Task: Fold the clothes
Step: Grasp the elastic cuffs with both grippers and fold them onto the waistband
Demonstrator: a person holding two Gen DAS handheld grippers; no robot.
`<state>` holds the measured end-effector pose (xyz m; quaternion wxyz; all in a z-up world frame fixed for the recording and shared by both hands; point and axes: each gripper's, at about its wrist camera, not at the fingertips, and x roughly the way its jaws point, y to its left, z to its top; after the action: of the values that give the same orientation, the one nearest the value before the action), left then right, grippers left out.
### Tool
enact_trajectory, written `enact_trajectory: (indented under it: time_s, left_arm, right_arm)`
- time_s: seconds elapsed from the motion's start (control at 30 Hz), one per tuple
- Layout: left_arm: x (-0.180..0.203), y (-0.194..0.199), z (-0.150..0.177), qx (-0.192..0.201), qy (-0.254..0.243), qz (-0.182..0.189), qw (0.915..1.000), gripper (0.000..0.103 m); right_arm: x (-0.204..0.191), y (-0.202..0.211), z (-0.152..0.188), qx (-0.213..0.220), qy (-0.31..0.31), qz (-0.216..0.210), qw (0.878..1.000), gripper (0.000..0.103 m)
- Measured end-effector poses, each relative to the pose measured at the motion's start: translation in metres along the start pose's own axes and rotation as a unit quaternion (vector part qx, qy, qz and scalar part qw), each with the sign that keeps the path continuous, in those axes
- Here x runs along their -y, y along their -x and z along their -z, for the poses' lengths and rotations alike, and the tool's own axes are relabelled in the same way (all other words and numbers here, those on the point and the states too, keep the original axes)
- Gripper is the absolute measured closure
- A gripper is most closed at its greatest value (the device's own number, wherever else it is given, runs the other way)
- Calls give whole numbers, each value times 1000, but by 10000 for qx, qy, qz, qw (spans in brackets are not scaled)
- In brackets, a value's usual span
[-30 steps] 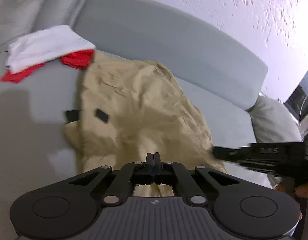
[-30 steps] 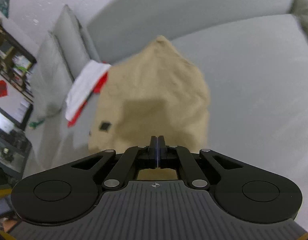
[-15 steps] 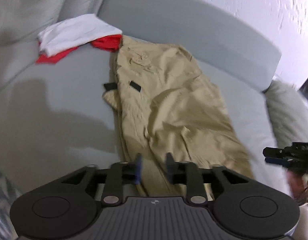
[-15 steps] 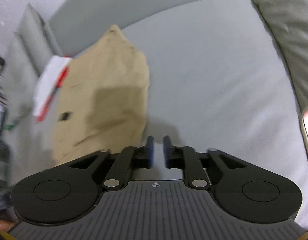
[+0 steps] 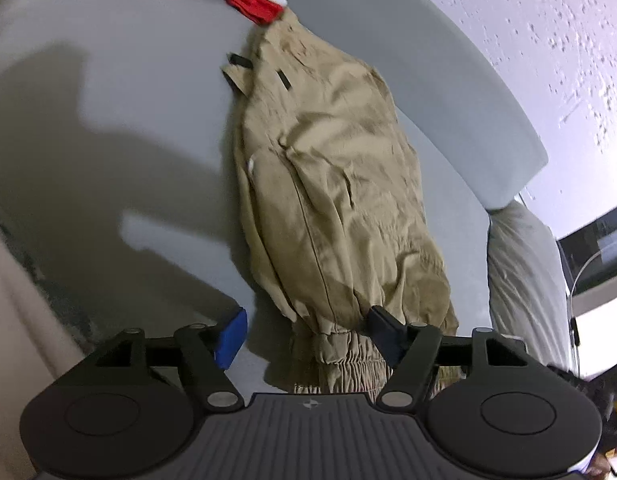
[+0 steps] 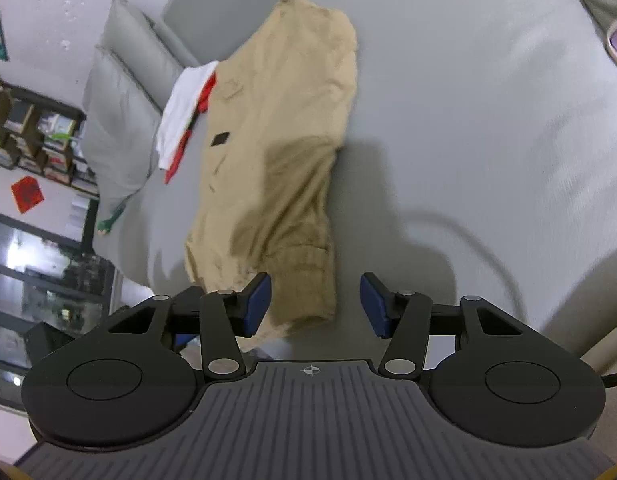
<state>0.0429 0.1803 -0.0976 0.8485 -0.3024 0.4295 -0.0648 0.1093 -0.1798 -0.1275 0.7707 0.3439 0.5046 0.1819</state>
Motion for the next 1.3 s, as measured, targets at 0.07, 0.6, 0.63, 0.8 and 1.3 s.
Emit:
enact_trajectory:
  time_s: [0.07,0.6,0.63,0.8,1.3]
  left_arm:
    - [3,-3,3,-31,-190,156,9997,42]
    - [3,9,-1,-822,80,754,9937,83]
    - [3,16,0,-904,207,827,9923,83]
    - [9,49,20,-1415,523,992,9836,83]
    - [39,86,12,-1449,603,910,9834,83]
  right_arm:
    - [8,-2,-3,40,-140,-182,9997,48]
    - [-16,-20,-6,-52,473,-244,9986,81]
    - [-20,-12,-3,-27,406,-272,9988,82]
    - [-28,33,16,-187,-191,-262,9993,82]
    - [-47,88,47,-519,-1088,284,9923,81]
